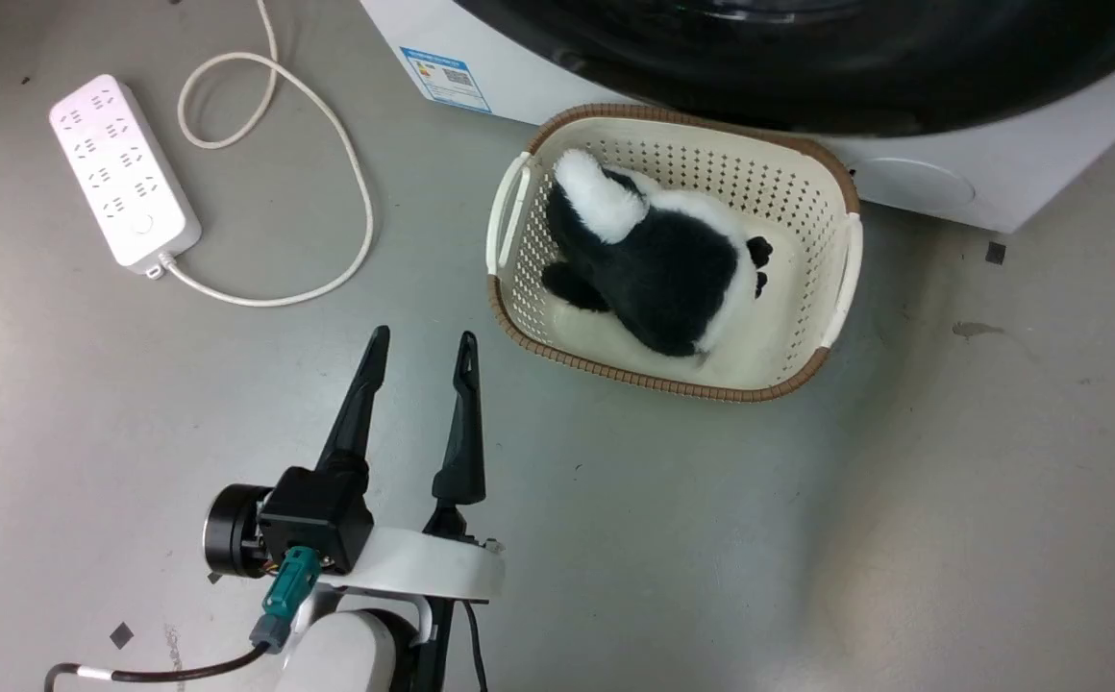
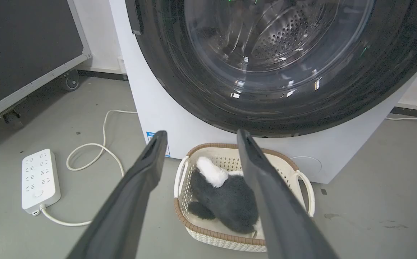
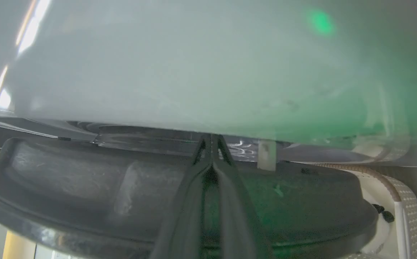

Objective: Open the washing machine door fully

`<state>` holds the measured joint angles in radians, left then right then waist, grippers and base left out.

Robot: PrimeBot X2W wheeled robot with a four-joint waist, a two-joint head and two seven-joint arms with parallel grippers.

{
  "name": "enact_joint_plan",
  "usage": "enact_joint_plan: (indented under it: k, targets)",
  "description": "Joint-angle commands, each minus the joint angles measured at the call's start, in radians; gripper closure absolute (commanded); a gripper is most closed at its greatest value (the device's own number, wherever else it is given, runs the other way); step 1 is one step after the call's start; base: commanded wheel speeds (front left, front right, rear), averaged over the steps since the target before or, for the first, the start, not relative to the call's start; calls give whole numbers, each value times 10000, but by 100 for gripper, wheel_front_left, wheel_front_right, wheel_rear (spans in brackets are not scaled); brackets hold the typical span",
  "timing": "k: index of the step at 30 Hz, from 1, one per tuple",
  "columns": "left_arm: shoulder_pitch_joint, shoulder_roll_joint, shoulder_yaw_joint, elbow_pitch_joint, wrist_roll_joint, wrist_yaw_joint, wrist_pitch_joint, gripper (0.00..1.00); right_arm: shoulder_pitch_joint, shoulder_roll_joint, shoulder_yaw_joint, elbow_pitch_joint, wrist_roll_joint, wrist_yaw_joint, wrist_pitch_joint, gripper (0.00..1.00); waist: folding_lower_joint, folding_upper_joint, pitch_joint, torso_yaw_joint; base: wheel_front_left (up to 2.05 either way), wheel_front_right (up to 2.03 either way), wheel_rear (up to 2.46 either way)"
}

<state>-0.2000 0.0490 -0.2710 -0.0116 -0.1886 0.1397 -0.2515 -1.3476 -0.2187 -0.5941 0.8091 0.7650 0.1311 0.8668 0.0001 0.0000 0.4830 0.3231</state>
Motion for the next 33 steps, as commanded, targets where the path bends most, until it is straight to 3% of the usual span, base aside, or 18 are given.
enact_joint_plan:
  k: [1, 12, 20, 24, 33]
  targets:
    - [-128, 12, 14, 3, -49, 71, -103, 0, -10, 195, -94, 148, -22, -4, 313, 100, -1, 0, -108, 1, 0, 0, 0]
    - [155, 12, 315, 164, 78, -17, -103, 0, 2168, 1100, -493, -1104, -327, -4, 1305, 100, -1, 0, -1291, -384, 0, 0, 0]
    - [471, 12, 435, 371, 143, -125, -103, 0, 3887, 1656, -248, -2231, 173, -4, 2288, 100, -1, 0, -2163, -625, 0, 0, 0]
    - [698, 12, 469, 512, 161, -207, -103, 0, 4705, 1679, 713, -2275, 1362, -4, 2570, 100, -1, 0, -2499, -690, 0, 0, 0]
    - [1155, 12, 506, 876, 199, -393, -103, 0, 6341, 1683, 3875, -2483, 4198, -4, 1840, 100, -1, 0, -3098, -770, 0, 0, 0]
